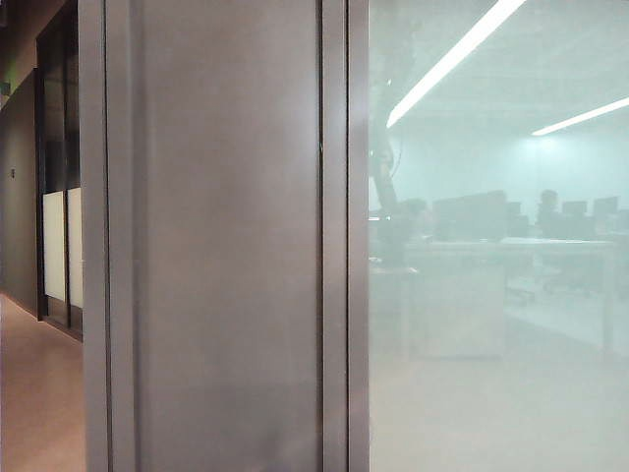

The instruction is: Raise the arm to find the leftmost switch on the wall and turn on the lights.

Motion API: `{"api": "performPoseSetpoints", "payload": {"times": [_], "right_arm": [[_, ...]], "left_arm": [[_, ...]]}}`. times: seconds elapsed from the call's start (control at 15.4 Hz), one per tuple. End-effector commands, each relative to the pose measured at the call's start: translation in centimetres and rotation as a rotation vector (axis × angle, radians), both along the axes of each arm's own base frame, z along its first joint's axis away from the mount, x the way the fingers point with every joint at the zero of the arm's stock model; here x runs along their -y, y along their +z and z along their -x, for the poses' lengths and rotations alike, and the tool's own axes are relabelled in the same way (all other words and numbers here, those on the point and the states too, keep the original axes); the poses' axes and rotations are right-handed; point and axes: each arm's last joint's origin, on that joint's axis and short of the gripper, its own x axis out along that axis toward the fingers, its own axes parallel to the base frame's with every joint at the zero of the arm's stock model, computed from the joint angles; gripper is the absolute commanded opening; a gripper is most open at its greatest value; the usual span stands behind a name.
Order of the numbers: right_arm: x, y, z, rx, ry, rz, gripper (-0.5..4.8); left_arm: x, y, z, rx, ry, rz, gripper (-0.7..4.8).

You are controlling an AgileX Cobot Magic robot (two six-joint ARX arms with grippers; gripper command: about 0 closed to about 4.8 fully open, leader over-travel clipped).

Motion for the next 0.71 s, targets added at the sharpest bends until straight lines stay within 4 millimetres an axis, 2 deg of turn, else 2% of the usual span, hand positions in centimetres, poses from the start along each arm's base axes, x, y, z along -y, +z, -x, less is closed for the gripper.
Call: {"api": "performPoseSetpoints", "payload": {"times": [0.06, 0.32, 0.39, 0.52, 0.71], "right_arm": [[0.5, -2.5, 2.7, 0.030, -0.141, -0.017, -0.01], [1.0, -7.6, 5.0, 0.019, -0.249, -0.046, -0.01], [1.3, -10.1, 5.4, 0.000, -0.324, -0.065, -0.01], [1.4, -12.2, 5.3, -0.035, -0.376, -0.090, -0.01], [1.9, -14.9, 4.6, -0.091, -0.546, -0.119, -0.01]], "left_arm": [[0.0, -3.5, -0.6, -0.072, 0.003, 0.037, -0.06], [0.1, -8.2, -2.0, -0.174, 0.052, 0.053, -0.06], [0.2, -10.4, -3.1, -0.237, 0.069, 0.048, -0.06], [0.3, -12.1, -4.0, -0.291, 0.073, 0.046, -0.06], [0.3, -14.4, -5.1, -0.359, 0.122, 0.086, -0.06]]}}
